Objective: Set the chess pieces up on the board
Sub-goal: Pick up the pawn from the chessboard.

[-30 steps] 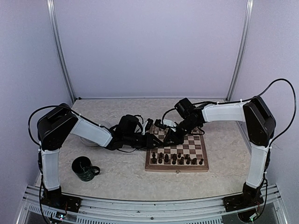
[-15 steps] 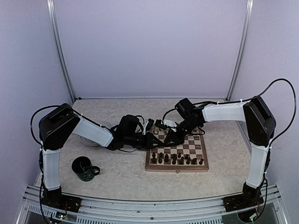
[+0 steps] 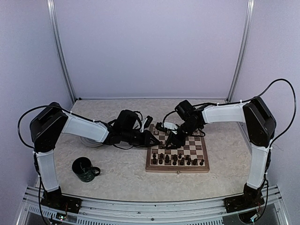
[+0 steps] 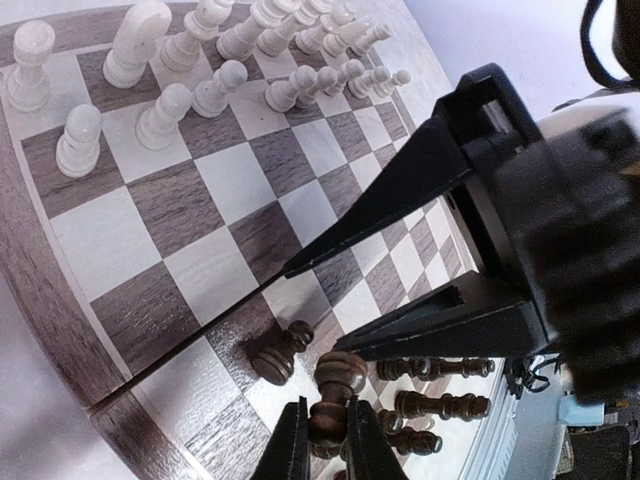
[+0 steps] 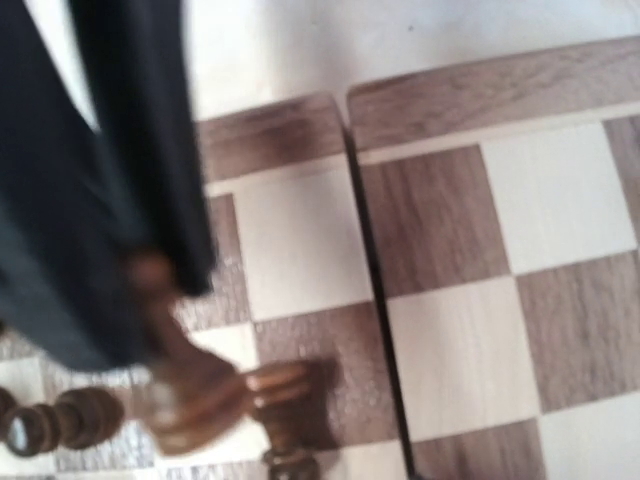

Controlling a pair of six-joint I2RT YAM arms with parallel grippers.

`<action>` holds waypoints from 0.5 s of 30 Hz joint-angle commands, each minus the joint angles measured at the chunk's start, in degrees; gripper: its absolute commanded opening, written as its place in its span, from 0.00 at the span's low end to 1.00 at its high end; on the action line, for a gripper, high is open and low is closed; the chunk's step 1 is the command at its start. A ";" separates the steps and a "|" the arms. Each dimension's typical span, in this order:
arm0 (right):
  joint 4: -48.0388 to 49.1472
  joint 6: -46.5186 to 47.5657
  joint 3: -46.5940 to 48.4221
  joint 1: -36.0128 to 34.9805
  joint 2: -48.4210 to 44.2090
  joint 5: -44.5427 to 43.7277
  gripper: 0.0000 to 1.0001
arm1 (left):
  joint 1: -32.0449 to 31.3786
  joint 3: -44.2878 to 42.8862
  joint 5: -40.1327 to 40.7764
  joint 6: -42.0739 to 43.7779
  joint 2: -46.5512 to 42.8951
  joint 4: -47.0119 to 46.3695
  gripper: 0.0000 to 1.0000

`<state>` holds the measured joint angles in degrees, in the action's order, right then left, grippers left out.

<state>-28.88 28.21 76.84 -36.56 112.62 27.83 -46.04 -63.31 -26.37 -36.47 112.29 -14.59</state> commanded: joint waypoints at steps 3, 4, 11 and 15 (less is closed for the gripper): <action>-0.50 0.38 -0.93 0.39 0.43 -0.85 0.38 | 0.43 -2.21 1.71 3.64 -4.34 7.15 0.09; -0.40 0.36 -0.90 0.34 0.21 -0.81 0.38 | 0.43 -2.78 1.90 4.03 -4.43 8.25 0.09; -0.92 1.04 -1.10 1.84 -4.46 -1.25 0.38 | -0.37 -12.39 7.02 11.64 -4.08 24.10 0.09; -0.96 1.15 -2.19 5.45 -8.57 -0.32 0.39 | -1.66 -21.66 12.75 17.84 -1.92 36.91 0.09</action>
<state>-29.36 28.86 75.79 -34.79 109.89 26.94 -46.35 -76.99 -20.03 -26.61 109.82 7.97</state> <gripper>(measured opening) 0.389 0.110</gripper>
